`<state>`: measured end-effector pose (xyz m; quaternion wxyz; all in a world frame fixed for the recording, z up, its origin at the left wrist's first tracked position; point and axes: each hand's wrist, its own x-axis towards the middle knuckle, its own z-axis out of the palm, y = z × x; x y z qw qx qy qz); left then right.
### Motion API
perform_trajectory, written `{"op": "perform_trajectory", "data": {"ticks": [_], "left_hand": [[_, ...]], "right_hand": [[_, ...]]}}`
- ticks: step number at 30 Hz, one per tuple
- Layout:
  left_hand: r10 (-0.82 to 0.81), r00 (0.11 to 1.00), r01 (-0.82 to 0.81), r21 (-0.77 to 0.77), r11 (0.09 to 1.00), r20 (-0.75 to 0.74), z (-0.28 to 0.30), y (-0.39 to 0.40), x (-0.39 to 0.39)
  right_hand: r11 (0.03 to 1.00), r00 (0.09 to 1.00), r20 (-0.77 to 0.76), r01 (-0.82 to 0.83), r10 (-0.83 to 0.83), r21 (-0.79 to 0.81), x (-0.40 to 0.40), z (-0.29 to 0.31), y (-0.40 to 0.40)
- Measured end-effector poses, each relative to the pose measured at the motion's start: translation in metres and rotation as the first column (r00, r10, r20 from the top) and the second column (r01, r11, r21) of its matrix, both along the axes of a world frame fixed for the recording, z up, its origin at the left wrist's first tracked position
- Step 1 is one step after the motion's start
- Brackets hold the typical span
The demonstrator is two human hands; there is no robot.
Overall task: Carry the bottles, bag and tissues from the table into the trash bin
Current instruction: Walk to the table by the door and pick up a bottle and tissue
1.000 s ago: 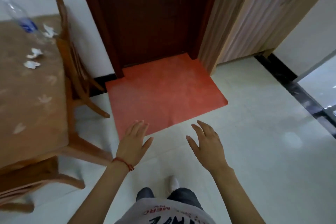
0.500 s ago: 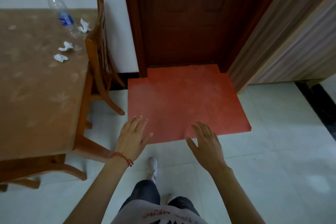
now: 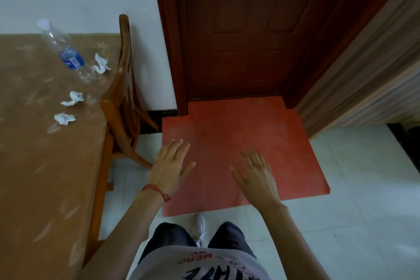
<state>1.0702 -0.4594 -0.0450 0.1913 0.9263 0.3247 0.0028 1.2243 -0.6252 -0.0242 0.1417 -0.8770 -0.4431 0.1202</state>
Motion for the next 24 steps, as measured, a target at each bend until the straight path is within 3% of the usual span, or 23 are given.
{"op": "perform_trajectory", "data": {"ticks": [14,24], "left_hand": [[0.197,0.980,-0.196,0.027,0.980,-0.038,-0.009,0.133,0.106],[0.349,0.936,-0.344,0.092,0.934,-0.039,0.010,0.202,0.176]], "right_hand": [[0.986,0.985,-0.077,-0.157,0.153,-0.056,0.136,-0.001,0.161],[0.952,0.954,-0.031,-0.300,0.299,-0.062,0.230,0.018,0.269]]}}
